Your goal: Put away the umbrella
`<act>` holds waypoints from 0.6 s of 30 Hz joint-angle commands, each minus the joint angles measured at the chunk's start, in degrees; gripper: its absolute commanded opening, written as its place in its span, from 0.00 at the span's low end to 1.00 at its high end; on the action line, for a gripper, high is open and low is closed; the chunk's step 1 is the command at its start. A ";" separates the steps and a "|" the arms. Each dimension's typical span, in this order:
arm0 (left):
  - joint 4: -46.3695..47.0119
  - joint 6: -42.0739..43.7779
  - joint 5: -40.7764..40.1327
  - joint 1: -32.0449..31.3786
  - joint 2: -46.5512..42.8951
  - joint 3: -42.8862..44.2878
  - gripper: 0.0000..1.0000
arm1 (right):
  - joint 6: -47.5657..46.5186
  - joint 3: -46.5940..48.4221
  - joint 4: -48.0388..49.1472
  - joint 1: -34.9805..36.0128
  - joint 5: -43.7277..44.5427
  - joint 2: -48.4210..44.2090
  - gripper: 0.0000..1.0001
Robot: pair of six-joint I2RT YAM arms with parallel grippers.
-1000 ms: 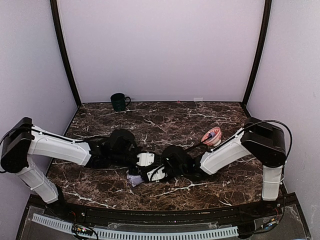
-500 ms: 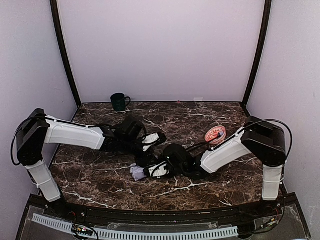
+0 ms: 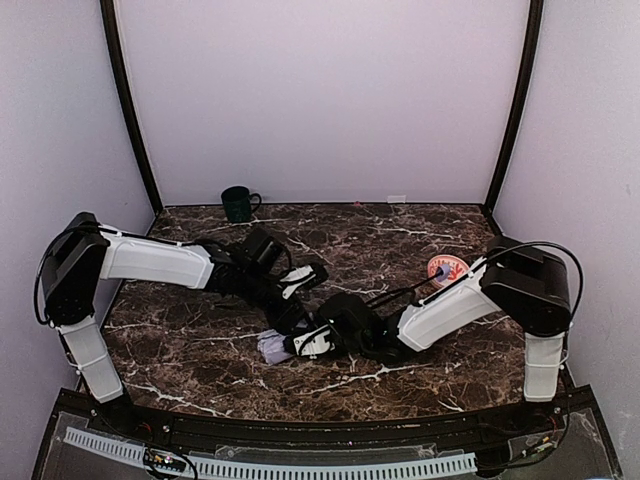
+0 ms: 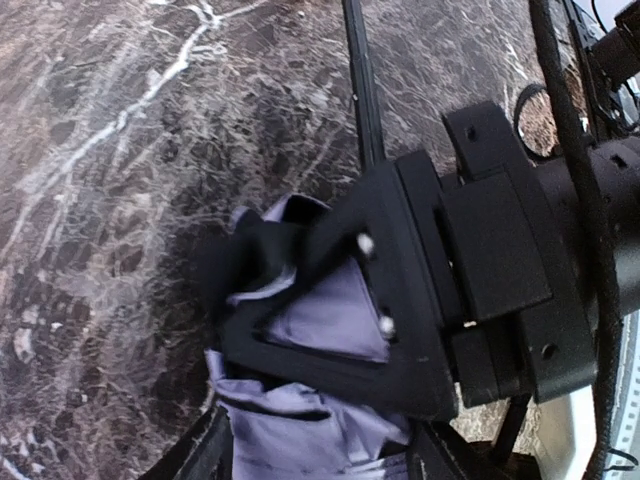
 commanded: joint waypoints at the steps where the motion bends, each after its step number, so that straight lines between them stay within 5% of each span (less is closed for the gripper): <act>1: -11.11 1.25 4.56 -2.56 4.44 -3.27 0.61 | 6.25 1.17 0.51 -0.42 -1.16 0.84 0.43; 13: -9.39 1.52 2.03 -2.61 5.19 -4.26 0.60 | 6.30 0.36 -4.05 0.71 1.24 -1.23 0.67; 14: -9.21 1.58 2.04 -2.61 5.28 -4.51 0.60 | 6.20 0.46 -4.83 0.67 1.27 -1.07 0.71; 16: -9.12 1.40 1.94 -2.67 5.36 -4.58 0.60 | 6.38 -0.13 -4.92 0.66 1.10 -1.36 0.98; 18: -8.77 1.22 1.55 -2.69 5.37 -4.64 0.60 | 6.34 -1.63 -4.90 0.66 -0.55 -2.75 1.00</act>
